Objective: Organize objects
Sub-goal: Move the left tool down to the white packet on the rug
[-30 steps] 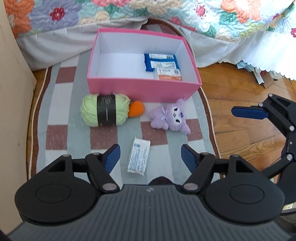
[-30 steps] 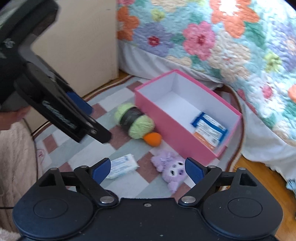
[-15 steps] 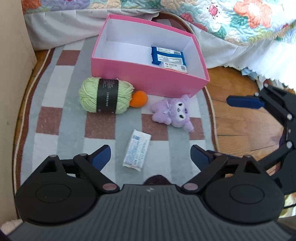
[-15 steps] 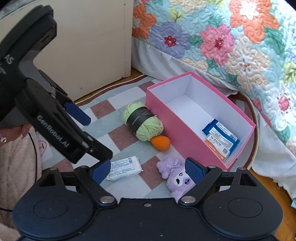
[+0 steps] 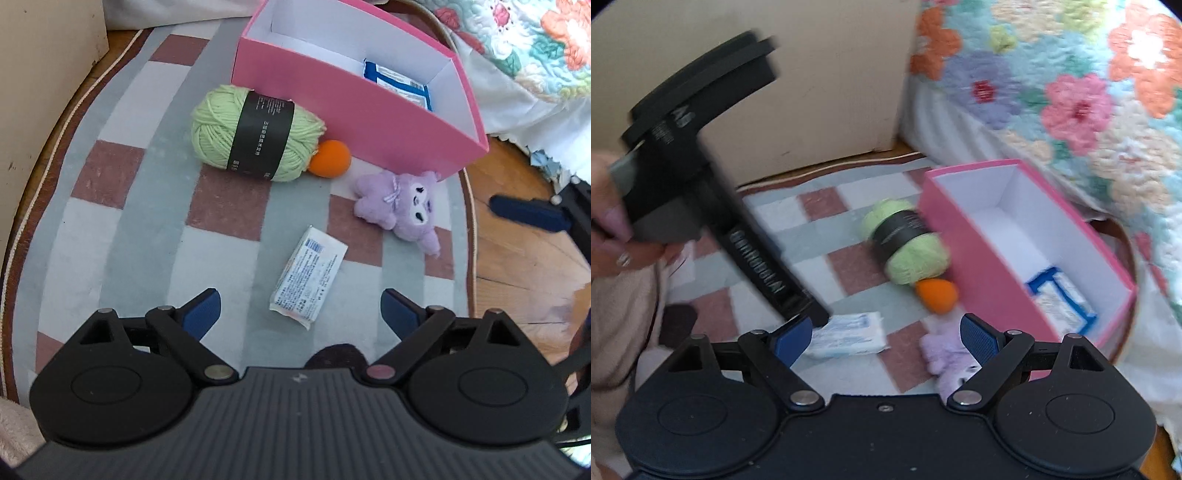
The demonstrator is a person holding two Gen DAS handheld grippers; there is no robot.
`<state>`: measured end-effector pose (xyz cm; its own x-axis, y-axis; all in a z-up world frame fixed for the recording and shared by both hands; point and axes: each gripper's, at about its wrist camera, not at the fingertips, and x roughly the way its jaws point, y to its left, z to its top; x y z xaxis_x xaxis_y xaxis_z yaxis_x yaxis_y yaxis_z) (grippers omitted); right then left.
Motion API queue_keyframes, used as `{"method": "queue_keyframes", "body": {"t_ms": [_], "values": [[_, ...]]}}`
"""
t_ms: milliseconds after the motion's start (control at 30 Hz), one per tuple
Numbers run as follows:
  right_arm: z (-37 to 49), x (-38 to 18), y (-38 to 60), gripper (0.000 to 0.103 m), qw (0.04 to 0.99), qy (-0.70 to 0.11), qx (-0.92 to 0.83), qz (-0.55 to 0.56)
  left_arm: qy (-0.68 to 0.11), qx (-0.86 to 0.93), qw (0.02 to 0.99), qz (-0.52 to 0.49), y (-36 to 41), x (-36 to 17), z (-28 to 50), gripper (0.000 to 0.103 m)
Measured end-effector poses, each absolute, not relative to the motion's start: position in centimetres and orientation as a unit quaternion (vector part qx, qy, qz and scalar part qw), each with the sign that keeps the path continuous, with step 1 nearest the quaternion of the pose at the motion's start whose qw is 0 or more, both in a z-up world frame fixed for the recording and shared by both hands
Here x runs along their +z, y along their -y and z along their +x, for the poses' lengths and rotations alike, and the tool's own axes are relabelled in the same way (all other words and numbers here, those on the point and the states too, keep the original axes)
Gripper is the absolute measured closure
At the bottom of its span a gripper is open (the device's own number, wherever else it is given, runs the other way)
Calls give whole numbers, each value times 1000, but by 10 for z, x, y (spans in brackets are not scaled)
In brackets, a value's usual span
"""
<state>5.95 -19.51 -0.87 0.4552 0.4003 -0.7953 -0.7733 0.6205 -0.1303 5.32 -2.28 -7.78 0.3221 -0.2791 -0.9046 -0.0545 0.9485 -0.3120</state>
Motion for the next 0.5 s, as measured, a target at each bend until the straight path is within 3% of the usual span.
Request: {"method": "queue_keyframes", "body": {"t_ms": [333, 500], "values": [[51, -48, 163, 13, 773, -425, 356, -308, -604, -63, 763, -220, 11, -107, 48, 12], [33, -53, 148, 13, 753, -399, 383, -357, -589, -50, 765, -257, -5, -112, 44, 12]]}}
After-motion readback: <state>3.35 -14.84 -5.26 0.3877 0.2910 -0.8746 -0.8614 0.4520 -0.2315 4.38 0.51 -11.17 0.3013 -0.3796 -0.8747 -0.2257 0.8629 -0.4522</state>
